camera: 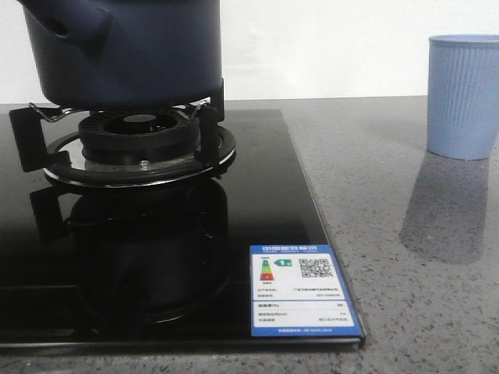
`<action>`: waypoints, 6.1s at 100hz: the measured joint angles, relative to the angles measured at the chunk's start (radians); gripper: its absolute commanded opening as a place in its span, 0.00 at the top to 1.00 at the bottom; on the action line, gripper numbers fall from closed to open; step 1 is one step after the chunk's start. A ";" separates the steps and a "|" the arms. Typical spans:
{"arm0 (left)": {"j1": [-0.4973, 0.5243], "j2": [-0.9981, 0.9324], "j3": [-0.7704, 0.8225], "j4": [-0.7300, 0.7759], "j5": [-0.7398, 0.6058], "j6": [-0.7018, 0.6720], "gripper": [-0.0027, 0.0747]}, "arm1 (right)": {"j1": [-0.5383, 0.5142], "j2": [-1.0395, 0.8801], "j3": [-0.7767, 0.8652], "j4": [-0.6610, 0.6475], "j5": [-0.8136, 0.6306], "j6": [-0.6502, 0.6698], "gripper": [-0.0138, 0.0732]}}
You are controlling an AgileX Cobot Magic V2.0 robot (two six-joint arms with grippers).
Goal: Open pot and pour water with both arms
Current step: 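Move left gripper to the blue lid knob, right gripper toward the cup, then grasp the blue lid knob with the left gripper and lift the lid, then close the right gripper around the light blue ribbed cup, then lift the cup with the right gripper toward the open pot, then tilt the cup over the pot with the right gripper to pour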
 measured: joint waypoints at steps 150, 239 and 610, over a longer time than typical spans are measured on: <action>-0.009 -0.089 -0.021 -0.003 -0.127 0.070 0.52 | 0.000 0.030 0.000 -0.029 -0.030 0.000 0.19; -0.009 -0.165 -0.021 0.001 -0.492 0.070 0.52 | -0.049 0.518 0.000 -0.111 -0.376 0.000 0.19; -0.009 -0.165 -0.021 -0.002 -0.504 0.070 0.52 | 0.327 1.120 -0.858 -0.910 -0.086 0.004 0.56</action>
